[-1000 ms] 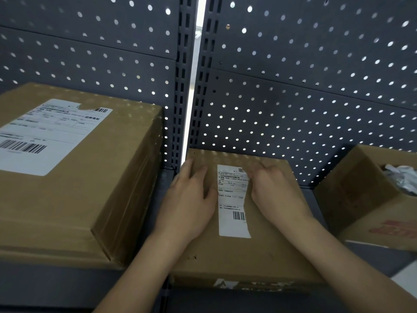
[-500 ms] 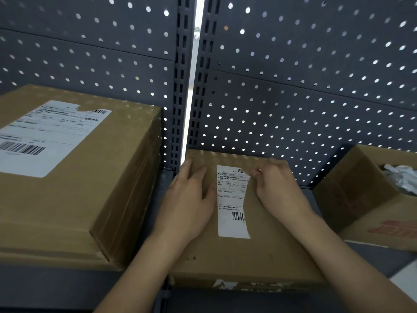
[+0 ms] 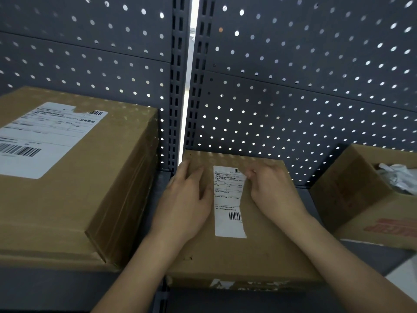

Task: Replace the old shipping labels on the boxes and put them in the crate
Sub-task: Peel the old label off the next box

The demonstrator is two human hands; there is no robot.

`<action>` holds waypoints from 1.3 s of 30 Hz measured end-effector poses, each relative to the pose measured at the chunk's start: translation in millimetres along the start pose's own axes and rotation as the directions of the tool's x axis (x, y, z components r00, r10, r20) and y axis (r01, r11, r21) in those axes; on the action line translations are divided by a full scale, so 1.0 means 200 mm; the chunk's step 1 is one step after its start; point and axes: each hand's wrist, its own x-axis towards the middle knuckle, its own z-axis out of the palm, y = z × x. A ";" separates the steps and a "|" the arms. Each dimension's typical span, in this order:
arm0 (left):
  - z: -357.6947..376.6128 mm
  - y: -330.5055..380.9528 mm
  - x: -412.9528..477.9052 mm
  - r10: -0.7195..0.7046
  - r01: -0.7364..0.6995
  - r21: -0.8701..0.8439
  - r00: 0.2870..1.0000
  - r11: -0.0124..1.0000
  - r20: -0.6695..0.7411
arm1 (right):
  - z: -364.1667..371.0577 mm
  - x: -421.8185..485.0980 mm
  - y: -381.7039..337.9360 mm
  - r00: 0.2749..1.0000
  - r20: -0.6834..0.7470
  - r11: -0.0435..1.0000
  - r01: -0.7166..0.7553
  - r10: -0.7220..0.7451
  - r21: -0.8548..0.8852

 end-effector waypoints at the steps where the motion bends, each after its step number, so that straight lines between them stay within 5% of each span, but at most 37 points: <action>1: 0.00 0.00 0.00 0.002 -0.002 -0.001 1.000 1.000 0.000 | 0.00 0.00 0.01 0.999 -0.025 0.998 -0.035 0.036 0.057; 12: 0.00 0.00 0.00 -0.004 0.004 -0.001 1.000 1.000 0.002 | -0.02 -0.02 -0.07 0.995 0.056 0.962 0.097 -0.085 -0.257; 15: 0.00 0.00 0.00 -0.001 0.001 0.001 1.000 1.000 -0.002 | -0.01 -0.01 -0.06 0.996 0.065 0.967 0.075 -0.061 -0.244; 21: -0.01 0.01 -0.01 0.006 -0.006 -0.014 1.000 1.000 -0.004 | -0.03 0.00 0.01 0.995 -0.089 0.991 -0.036 0.048 0.132; 39: -0.01 0.01 -0.01 0.009 -0.009 -0.012 1.000 1.000 -0.006 | -0.03 0.02 -0.09 0.994 0.106 0.976 -0.002 0.026 -0.220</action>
